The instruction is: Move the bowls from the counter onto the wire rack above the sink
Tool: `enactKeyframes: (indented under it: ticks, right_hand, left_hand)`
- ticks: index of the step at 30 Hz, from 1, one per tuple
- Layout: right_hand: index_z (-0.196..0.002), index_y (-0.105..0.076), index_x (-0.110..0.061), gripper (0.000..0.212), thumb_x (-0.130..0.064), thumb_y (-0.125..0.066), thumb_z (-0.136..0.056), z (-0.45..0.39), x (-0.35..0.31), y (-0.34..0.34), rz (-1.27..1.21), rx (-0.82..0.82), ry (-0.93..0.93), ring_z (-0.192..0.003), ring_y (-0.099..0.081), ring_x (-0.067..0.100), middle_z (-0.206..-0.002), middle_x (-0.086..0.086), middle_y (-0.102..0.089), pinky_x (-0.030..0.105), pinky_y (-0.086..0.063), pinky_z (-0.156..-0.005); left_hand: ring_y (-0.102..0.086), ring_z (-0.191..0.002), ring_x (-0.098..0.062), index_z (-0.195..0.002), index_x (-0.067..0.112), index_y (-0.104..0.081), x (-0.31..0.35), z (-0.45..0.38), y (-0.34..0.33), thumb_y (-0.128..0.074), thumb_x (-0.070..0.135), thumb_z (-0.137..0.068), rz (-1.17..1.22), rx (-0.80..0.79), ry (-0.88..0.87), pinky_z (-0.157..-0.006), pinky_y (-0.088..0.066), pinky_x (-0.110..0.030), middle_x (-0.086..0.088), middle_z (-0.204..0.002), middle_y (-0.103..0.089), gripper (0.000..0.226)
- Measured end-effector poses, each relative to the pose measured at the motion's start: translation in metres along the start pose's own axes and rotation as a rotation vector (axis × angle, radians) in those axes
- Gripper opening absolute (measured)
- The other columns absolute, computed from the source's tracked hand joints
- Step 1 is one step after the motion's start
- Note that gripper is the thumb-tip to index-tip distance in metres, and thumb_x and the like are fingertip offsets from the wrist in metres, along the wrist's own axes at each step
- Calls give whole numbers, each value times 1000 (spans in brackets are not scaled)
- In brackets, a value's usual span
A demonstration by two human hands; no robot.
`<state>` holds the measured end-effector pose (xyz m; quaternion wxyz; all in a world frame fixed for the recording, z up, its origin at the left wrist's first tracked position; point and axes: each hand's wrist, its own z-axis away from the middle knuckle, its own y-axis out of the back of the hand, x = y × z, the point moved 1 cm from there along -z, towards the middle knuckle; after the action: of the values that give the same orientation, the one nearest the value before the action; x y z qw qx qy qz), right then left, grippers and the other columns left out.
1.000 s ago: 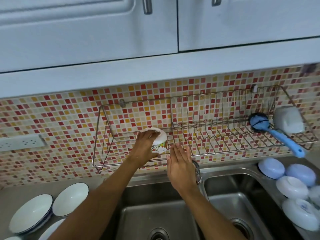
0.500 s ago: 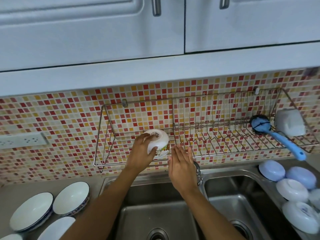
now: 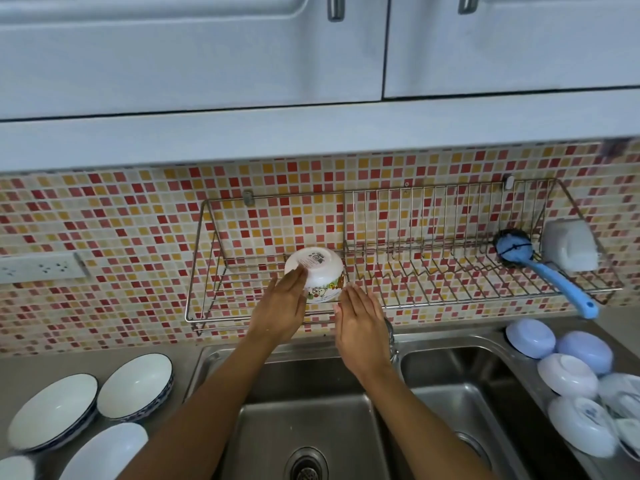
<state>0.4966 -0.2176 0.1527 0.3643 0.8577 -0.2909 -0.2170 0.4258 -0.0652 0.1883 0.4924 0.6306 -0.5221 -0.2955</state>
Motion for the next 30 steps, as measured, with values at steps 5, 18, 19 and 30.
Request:
enactKeyframes:
  ticks: [5, 18, 19, 30]
  right_hand:
    - [-121, -66, -14, 45, -37, -33, -100, 1, 8, -5, -105, 25, 74, -116, -60, 15, -122, 1, -68, 35, -27, -112]
    - [-144, -38, -17, 55, -46, -33, -97, 23, -19, -8, -119, -58, -100, -146, -18, 28, -155, 9, -31, 48, -16, -117]
    - [-148, -33, -17, 58, -44, -38, -97, 30, -28, -9, -177, -41, -128, -148, -8, 29, -159, 10, -20, 47, -19, -115]
    - [-152, -11, -28, 78, -50, -54, -91, 152, -170, -94, -468, -687, 2, -147, -8, 36, -161, 15, 2, 49, -26, -115]
  left_hand:
    - [-14, -147, -13, -151, 16, -13, 2, 5, -2, 3, 46, -94, -98, -23, -50, -121, -2, -35, -1, -159, -18, 66]
    - [2, -148, -28, -151, 19, 4, -7, 59, -17, -6, 49, -99, -146, 61, 70, -117, 4, -47, -6, -159, 2, 61]
    - [7, -147, -27, -151, 21, 7, -12, 72, -20, -9, 47, -99, -125, 61, 78, -118, 4, -47, -4, -160, 6, 60]
    - [19, -145, -24, -150, 16, 11, -153, 255, -32, -20, 50, -99, 41, -128, 657, -118, 12, -40, -6, -159, 17, 69]
